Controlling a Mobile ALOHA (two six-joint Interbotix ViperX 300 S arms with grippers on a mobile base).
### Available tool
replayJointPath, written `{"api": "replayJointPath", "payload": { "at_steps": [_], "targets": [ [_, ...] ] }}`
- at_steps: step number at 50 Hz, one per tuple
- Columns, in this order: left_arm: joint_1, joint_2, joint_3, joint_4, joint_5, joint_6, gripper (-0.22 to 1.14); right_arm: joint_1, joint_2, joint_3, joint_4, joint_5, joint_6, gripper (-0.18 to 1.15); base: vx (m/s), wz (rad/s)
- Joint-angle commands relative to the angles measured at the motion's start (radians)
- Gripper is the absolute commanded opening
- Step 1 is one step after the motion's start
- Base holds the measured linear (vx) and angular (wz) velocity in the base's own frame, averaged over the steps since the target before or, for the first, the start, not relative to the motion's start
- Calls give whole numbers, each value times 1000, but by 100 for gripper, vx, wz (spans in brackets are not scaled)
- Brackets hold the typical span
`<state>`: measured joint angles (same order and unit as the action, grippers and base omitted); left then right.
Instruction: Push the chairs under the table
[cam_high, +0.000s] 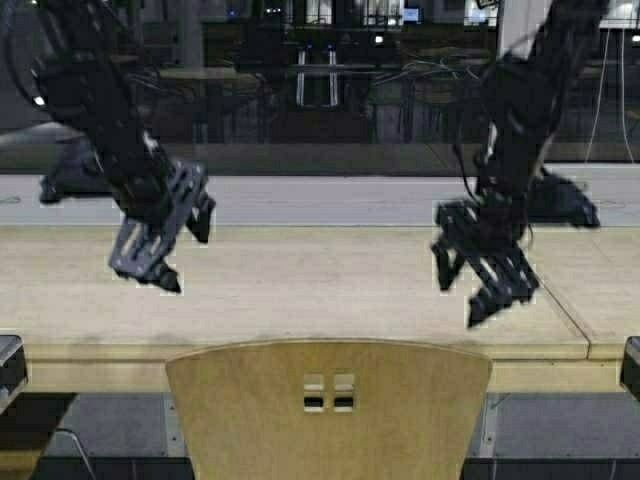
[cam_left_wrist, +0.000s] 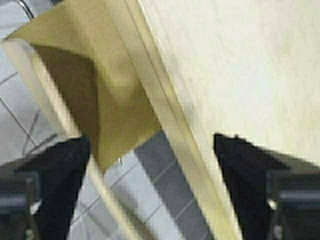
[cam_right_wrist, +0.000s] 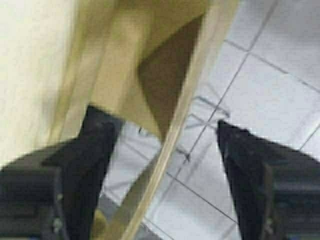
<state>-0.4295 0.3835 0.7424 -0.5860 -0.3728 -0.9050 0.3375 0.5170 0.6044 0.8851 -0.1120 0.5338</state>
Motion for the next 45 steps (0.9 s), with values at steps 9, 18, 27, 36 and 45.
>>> {"api": "replayJointPath", "payload": {
  "at_steps": [9,18,27,36,45],
  "targets": [
    [-9,-364,32,331,301,109,101,18,-293,-21,-279,176,-215,93,-3,-1],
    [17,-583,43,390,416,262,101,18,-554,11,-348,221,-334,93,-2,0],
    [74,-655,55,454,463,528,101,20,-657,32,-459,316,-471,93,-4,1],
    [75,-660,77,468,471,707,101,20,-696,158,-505,241,-491,93,-9,4],
    [75,-666,44,488,472,741,101,32,-729,164,-529,216,-506,93,-13,13]
  ]
}}
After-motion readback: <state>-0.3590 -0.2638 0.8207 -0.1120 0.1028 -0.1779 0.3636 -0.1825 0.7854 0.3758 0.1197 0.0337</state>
